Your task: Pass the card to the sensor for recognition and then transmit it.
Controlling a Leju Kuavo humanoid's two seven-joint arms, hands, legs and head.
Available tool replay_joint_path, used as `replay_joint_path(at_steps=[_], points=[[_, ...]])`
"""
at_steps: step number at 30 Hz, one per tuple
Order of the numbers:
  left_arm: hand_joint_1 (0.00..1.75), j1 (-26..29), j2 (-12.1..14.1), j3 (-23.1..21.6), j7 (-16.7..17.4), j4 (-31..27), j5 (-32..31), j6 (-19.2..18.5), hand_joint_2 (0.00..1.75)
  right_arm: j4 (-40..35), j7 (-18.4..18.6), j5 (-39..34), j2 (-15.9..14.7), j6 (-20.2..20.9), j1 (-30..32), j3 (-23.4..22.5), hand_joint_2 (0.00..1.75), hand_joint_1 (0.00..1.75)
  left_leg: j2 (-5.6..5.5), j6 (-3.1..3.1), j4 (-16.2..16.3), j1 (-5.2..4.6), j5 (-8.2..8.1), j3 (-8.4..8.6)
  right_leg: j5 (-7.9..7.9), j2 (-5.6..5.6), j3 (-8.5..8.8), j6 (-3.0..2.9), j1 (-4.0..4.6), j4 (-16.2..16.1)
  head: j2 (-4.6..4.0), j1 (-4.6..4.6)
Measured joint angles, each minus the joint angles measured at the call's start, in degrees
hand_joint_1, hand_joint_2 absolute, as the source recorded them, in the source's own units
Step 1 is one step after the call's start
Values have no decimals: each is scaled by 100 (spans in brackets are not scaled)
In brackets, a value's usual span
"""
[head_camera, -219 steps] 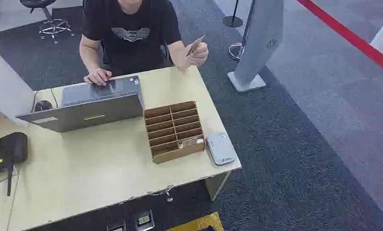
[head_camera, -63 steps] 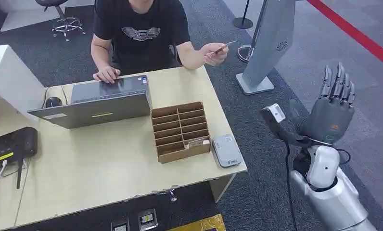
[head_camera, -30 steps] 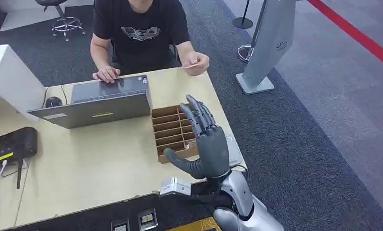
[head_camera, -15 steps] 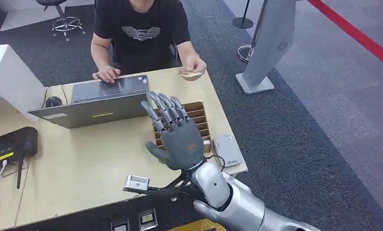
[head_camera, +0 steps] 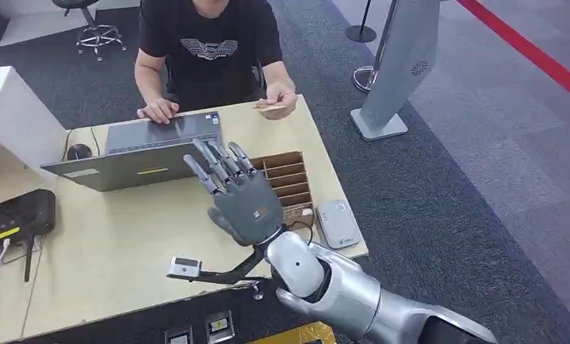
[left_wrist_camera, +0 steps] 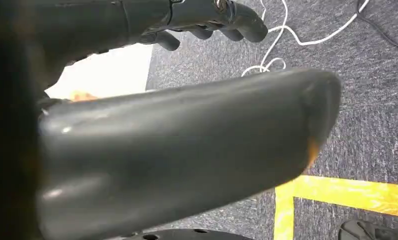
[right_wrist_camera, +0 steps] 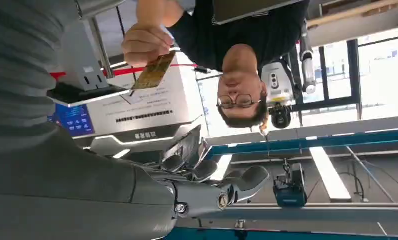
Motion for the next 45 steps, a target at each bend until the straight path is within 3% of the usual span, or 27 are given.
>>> replay_joint_path(at_steps=[7, 15, 18, 32, 45], points=[[0, 0, 0, -7, -37, 0, -31, 0, 0, 262, 123, -41, 0, 59, -151, 136, 175, 0, 0, 0, 0, 0, 0, 0, 0, 0, -1, 0, 0, 0, 0, 0], [0, 0, 0, -35, -35, 0, -37, 11, 0, 491, 1219, 197, -72, -450, -188, 90, 175, 0, 1, 0, 1, 0, 0, 0, 0, 1, -4, 0, -1, 0, 0, 0], [0, -2, 0, -42, -9, 0, -37, 13, 0, 557, 1357, 195, -107, -512, -184, 15, 175, 0, 1, 0, 1, -1, 0, 0, 0, 3, -6, 0, -1, 0, 0, 0], [0, -91, 0, -149, 83, 0, -37, 20, 0, 1263, 1180, -490, -186, -632, -191, -365, 175, 0, 2, 0, 2, -1, 0, -1, 0, 2, -6, 0, -1, 0, 0, 0], [0, -122, -2, -173, 129, 0, 46, 66, 0, 1974, 1012, -726, -186, -750, -355, -369, 175, 0, 2, 0, 2, -1, 0, -2, 1, 2, -6, 1, -1, 0, 0, -2]])
